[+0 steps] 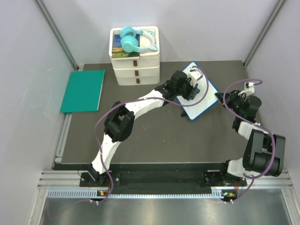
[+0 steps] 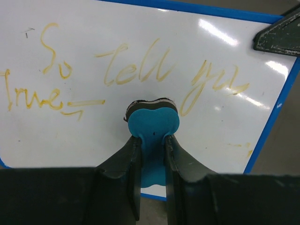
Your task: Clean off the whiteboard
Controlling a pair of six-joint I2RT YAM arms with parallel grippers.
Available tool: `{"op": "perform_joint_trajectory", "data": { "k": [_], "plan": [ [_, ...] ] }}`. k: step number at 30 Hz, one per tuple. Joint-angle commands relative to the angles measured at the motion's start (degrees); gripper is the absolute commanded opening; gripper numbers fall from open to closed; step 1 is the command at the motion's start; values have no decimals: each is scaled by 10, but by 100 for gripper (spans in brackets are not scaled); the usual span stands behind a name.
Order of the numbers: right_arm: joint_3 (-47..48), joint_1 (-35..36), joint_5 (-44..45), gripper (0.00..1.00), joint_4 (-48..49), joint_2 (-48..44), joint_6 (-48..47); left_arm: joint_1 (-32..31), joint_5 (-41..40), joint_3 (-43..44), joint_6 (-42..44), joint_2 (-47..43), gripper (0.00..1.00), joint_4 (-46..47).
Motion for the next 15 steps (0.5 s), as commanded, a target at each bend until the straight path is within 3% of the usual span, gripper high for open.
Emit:
{"op": "perform_joint_trajectory", "data": {
  "k": [1, 15],
  "plan": [
    [-19, -3, -14, 0, -18, -41, -69, -1, 31, 26, -15, -8, 0, 19],
    [-38, 33, 11, 0, -108, -128, -137, -37, 58, 78, -31, 36, 0, 19]
  ]
}}
